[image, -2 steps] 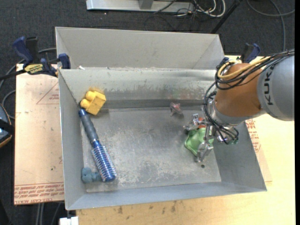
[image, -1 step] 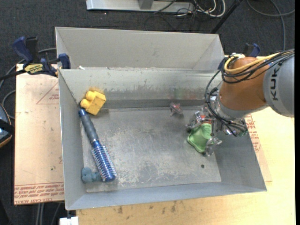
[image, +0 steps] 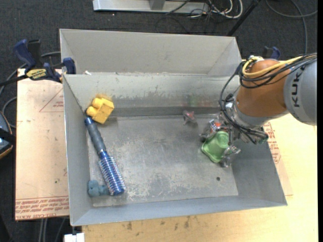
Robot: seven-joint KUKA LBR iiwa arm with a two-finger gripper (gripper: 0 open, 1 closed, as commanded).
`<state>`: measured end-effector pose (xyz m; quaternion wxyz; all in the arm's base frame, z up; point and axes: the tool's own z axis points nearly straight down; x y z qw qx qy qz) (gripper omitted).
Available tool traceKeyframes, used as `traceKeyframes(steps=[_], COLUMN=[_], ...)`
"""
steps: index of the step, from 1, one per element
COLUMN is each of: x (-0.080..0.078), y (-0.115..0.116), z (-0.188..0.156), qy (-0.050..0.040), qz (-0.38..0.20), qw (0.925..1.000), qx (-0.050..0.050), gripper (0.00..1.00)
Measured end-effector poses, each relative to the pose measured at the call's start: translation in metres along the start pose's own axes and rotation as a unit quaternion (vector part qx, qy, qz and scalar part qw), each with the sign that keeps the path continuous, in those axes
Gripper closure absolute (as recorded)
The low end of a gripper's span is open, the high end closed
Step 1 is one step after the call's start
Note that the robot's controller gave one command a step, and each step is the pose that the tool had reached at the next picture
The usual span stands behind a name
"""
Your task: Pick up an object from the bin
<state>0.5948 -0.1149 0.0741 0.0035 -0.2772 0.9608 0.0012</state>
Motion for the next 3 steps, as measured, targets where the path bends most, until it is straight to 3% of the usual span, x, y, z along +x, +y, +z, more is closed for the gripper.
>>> traceKeyframes(steps=[1,2,3], x=[-0.001,-0.021,-0.021], y=[0.0,-0.025,-0.029], z=[-0.002,-0.109,-0.169], qy=[-0.0013,0.0,-0.0002], qz=[0.0,-0.164,-0.166], qw=[1.0,0.9865,0.9861], qx=[0.0,0.003,0.003], gripper=[1.0,1.0,1.0])
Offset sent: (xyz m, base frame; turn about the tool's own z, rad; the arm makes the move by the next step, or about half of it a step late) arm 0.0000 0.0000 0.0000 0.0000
